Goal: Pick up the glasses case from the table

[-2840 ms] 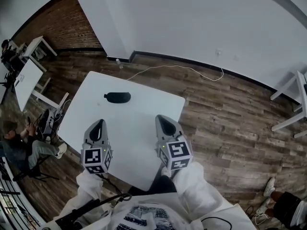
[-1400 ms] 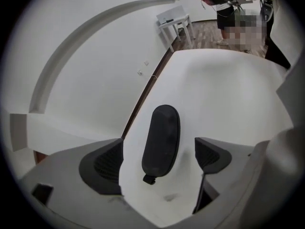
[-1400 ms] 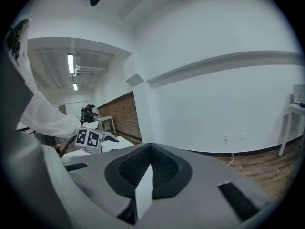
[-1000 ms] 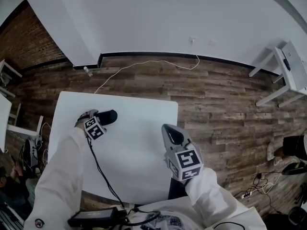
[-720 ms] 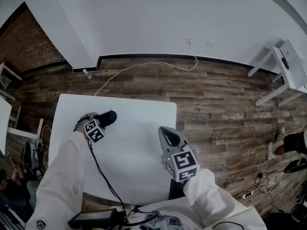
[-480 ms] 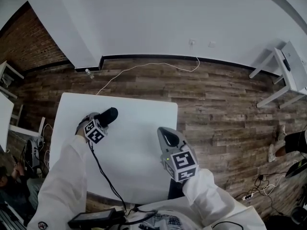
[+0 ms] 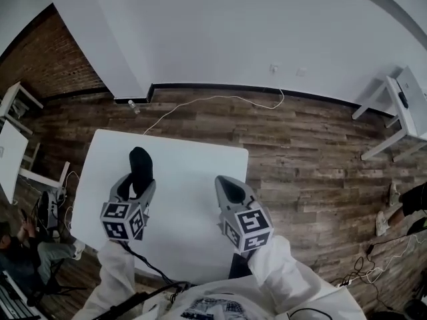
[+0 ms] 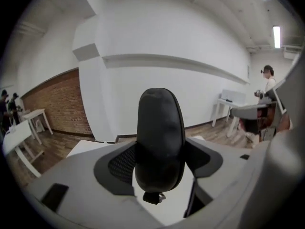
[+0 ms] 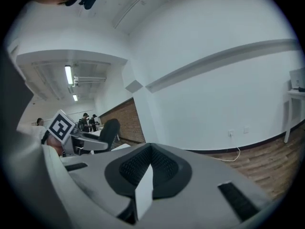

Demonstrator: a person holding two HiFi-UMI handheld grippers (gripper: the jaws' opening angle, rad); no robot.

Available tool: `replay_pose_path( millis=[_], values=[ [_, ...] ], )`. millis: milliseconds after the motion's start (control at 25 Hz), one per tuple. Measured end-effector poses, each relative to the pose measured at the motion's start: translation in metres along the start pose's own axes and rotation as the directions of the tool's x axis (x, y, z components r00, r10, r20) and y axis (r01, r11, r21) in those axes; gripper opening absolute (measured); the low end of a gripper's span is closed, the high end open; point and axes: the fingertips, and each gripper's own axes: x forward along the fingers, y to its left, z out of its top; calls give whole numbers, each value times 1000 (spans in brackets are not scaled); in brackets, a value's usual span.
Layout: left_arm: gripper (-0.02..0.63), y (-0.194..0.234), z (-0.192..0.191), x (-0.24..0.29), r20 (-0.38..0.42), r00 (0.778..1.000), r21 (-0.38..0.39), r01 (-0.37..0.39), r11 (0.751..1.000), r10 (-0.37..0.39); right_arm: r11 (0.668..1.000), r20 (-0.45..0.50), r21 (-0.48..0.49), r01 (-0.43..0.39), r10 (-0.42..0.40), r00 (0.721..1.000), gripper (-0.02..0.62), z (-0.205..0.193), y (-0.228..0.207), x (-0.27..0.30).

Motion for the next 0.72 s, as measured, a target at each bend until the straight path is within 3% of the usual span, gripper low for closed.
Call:
replay_pose_path(
  millis=[120, 240, 440, 720],
  values=[
    [333, -14, 20, -36, 93, 995, -97, -39, 995, 48, 999, 22, -30, -14, 15, 1000, 8, 11, 5, -4],
    [333, -23, 31, -56, 143, 985, -127, -81, 989, 99, 999, 59, -32, -24, 26, 998, 6, 21, 6, -8],
    [333, -33, 43, -72, 163, 979, -74, -113, 991, 124, 996, 86, -63, -61, 66, 994, 5, 36, 15, -11],
    [333, -37, 41, -85, 175, 973, -67, -143, 988, 152, 991, 71, -107, -85, 93, 993, 2, 41, 23, -16]
  ],
)
